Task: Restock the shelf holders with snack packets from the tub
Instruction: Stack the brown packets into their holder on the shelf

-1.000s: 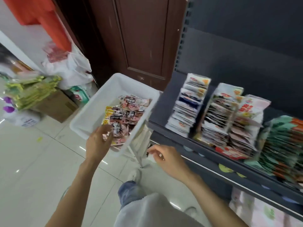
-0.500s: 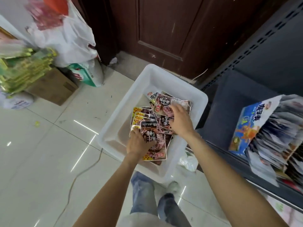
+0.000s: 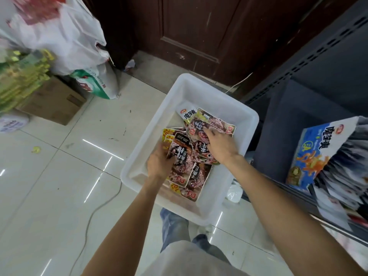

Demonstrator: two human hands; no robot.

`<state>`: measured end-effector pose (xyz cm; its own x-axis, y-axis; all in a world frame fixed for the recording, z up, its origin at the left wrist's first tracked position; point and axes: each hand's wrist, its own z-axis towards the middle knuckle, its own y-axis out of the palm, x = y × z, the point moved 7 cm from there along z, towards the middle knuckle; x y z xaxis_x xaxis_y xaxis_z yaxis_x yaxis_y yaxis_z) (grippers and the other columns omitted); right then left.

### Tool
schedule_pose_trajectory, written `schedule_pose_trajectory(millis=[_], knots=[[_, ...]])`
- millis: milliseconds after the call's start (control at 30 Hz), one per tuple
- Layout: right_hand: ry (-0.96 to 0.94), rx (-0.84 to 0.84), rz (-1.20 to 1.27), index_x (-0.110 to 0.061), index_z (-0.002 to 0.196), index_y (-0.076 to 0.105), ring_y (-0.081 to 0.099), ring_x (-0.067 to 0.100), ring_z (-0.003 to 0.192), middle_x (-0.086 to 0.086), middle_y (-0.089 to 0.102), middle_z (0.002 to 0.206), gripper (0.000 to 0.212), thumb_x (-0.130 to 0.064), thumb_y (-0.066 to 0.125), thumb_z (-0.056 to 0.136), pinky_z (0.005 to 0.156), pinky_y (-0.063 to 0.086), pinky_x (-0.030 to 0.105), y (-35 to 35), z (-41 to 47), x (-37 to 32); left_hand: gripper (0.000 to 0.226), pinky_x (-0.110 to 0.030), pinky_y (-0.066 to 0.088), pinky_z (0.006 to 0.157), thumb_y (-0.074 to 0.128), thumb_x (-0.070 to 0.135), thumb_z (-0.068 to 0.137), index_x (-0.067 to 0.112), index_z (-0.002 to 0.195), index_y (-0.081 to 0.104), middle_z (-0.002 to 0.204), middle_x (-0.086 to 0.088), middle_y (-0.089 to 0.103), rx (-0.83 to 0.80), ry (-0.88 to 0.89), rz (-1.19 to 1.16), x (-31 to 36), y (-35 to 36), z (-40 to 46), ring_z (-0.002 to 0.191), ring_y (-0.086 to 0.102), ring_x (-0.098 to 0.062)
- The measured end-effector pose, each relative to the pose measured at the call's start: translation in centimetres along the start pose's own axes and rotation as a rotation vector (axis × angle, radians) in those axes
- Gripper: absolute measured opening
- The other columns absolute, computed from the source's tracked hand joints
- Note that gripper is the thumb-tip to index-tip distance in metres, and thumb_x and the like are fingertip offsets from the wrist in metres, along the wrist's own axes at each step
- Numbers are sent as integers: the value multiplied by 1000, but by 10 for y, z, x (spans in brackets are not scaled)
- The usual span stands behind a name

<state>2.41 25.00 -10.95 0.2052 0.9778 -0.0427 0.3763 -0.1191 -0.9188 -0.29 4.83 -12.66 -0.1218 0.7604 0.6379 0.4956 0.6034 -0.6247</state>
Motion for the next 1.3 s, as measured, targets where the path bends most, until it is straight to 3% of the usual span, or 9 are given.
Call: schedule_pose_trajectory(millis=[133, 267, 433, 533, 633, 767, 933, 1133, 1300], knots=[[10, 10, 173, -21, 145, 37, 64, 22, 94, 7, 45, 144, 45, -15, 42, 101, 75, 54, 32, -5, -12, -7, 21, -18, 43, 76, 69, 24, 86, 15, 104, 65, 101, -1, 71, -20, 8, -2, -5, -9, 6, 86, 64, -13], [48, 181, 294, -12, 134, 52, 66, 24, 91, 8, 55, 133, 38, -4, 45, 98, 79, 55, 37, -33, -31, -11, 19, -34, 54, 79, 61, 21, 92, 8, 105, 62, 98, -8, 71, 33, 145, 41, 16, -24, 2, 85, 66, -22], [304, 342, 1254, -27, 120, 45, 63, 0, 93, -10, 64, 108, 32, -15, 58, 94, 75, 52, 21, -62, -79, 7, 14, -41, 52, 60, 44, 26, 100, 15, 109, 47, 82, -8, 69, 221, 225, 37, 30, -65, -26, 66, 65, -31], [352, 316, 1704, -43, 112, 49, 66, 10, 102, -6, 66, 114, 38, -25, 69, 84, 79, 57, 33, -65, -113, 3, 12, -43, 57, 56, 45, 31, 99, 21, 107, 46, 84, -5, 71, 195, 48, -364, 28, -87, -37, 66, 70, -24], [325, 375, 1775, -54, 100, 52, 67, 13, 101, -5, 68, 111, 37, -34, 70, 74, 75, 58, 34, -79, -142, 4, 9, -30, 56, 52, 50, 28, 98, 24, 104, 55, 91, -10, 73, 82, -121, -859, 41, -94, -51, 71, 72, -22], [299, 482, 1746, -48, 105, 49, 70, 12, 92, -8, 71, 102, 37, -26, 67, 82, 65, 56, 27, -98, -174, 18, 39, -31, 57, 65, 70, 21, 81, 22, 118, 56, 109, -10, 70, -230, -26, -997, 91, -90, -66, 92, 70, -28], [300, 641, 1799, -38, 111, 48, 69, 17, 97, -4, 71, 106, 38, -20, 66, 84, 70, 58, 31, -116, -218, 55, 78, -34, 55, 76, 78, 3, 64, 26, 131, 46, 120, -9, 65, -445, 192, -879, 157, -71, -96, 106, 65, -29], [304, 874, 1700, -58, 107, 49, 65, 13, 104, 0, 67, 116, 53, -9, 61, 90, 75, 54, 25, -124, -306, 116, 60, -41, 55, 81, 89, 23, 57, 45, 104, 59, 106, 6, 70, -315, 446, -402, 218, -48, -159, 96, 68, -16], [442, 1062, 1692, -49, 108, 54, 67, 15, 98, -2, 69, 108, 45, -16, 64, 79, 72, 56, 29, -96, -417, 182, 49, -16, 47, 77, 86, 18, 61, 50, 89, 61, 93, 26, 65, -304, 837, 99, 285, -18, -244, 85, 61, 7]])
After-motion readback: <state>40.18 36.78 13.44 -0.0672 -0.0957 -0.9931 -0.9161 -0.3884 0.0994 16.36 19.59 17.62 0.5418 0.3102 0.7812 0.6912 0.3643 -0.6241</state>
